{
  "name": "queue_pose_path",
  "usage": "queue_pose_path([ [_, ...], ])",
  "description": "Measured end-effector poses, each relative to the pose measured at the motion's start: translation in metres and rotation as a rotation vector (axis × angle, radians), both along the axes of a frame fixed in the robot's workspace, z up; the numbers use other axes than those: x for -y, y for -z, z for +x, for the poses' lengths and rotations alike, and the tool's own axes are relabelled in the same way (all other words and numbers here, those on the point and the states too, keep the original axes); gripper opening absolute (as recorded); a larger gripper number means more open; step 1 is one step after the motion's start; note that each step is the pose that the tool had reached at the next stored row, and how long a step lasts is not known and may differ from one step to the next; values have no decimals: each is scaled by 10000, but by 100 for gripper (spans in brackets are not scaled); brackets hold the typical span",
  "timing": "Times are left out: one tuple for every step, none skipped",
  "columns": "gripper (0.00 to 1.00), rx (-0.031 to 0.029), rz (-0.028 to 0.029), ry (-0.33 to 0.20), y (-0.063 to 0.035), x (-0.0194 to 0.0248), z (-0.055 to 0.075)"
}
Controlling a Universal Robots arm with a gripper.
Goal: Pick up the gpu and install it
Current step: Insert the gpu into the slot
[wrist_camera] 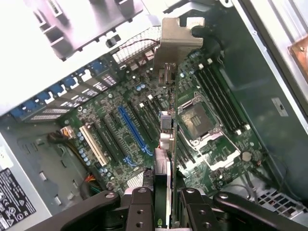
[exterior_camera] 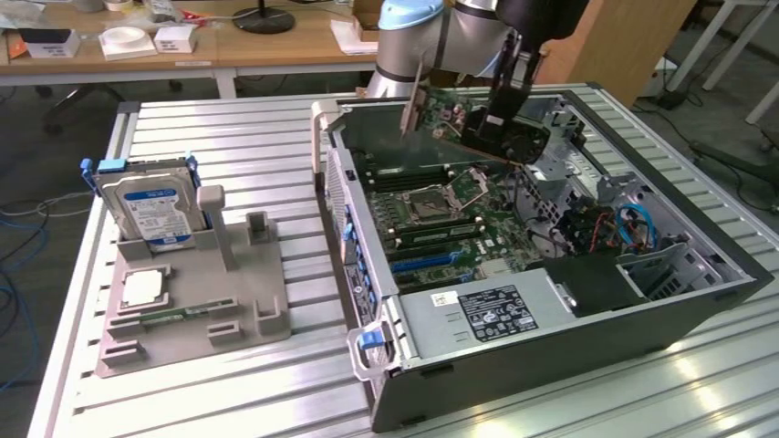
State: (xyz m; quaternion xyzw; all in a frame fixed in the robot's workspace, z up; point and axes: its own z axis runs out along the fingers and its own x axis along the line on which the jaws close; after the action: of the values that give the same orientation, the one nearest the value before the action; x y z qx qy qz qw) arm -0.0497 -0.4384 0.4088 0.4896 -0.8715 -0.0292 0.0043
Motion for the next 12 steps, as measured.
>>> queue_pose_path([
  [27, -1, -1, -146, 0, 0, 0],
  [27, -1, -1, -280, 0, 0, 0],
  [27, -1, -1, -414, 1, 0, 0],
  [27, -1, -1, -548, 1, 0, 0],
  [27, 0, -1, -680, 2, 0, 0],
  [27, 0, -1, -813, 2, 0, 0],
  [27, 0, -1, -960, 3, 1, 0],
  [27, -1, -1, -1100, 3, 0, 0],
  [27, -1, -1, -1240, 3, 1, 0],
  [27, -1, -1, -1381, 3, 1, 0],
  [27, 0, -1, -1525, 4, 1, 0],
  [27, 0, 0, -1671, 4, 1, 0],
])
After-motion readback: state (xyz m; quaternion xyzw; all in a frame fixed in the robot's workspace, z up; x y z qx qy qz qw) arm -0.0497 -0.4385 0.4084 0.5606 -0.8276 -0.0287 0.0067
